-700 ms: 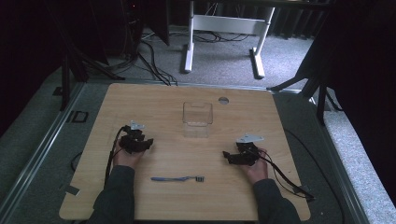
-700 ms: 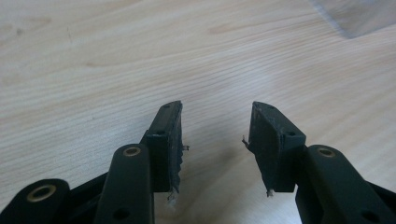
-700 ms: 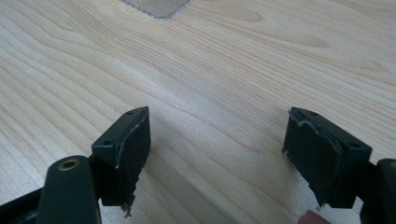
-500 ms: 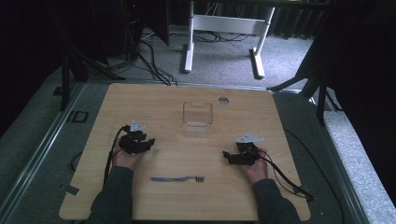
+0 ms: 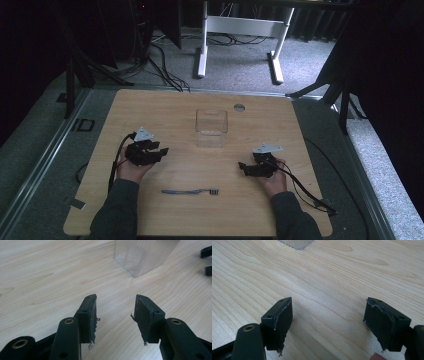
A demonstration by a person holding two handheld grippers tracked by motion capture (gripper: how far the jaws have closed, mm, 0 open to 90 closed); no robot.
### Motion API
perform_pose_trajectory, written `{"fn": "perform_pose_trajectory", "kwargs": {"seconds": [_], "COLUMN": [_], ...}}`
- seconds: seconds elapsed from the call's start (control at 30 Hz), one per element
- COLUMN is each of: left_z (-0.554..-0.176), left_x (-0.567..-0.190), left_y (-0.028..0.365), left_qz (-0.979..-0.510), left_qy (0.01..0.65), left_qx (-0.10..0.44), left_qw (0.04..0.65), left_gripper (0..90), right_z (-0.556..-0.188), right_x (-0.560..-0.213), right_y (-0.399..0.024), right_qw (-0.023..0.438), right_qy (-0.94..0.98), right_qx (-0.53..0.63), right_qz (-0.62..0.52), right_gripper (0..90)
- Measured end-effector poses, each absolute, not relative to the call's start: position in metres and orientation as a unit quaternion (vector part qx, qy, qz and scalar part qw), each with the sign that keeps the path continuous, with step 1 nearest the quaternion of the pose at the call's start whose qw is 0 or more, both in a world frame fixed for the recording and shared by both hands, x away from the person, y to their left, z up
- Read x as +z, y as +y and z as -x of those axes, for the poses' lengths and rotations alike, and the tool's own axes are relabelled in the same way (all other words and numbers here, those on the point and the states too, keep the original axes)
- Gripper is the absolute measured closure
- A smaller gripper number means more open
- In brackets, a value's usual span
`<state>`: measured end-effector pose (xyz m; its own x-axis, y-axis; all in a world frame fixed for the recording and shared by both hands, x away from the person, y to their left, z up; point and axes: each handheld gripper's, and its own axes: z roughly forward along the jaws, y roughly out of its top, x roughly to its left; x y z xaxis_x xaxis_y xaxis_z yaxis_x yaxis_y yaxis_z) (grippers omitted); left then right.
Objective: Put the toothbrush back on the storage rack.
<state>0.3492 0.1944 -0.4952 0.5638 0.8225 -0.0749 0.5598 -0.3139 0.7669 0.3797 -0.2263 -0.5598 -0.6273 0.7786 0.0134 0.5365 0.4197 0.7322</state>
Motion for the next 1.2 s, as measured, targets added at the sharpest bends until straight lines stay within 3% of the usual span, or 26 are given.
{"fn": "perform_pose_trajectory", "kwargs": {"seconds": [1.2], "left_z": [-0.337], "left_x": [-0.473], "left_y": [0.178], "left_qz": [-0.826], "left_qy": [0.366], "left_qx": [0.140], "left_qw": [0.405], "left_gripper": [53.1], "right_z": [-0.380], "right_x": [-0.560], "right_y": [-0.226], "right_qw": [0.168], "right_qy": [0.827], "right_qx": [0.361], "right_qz": [-0.396], "right_gripper": [22.5]}}
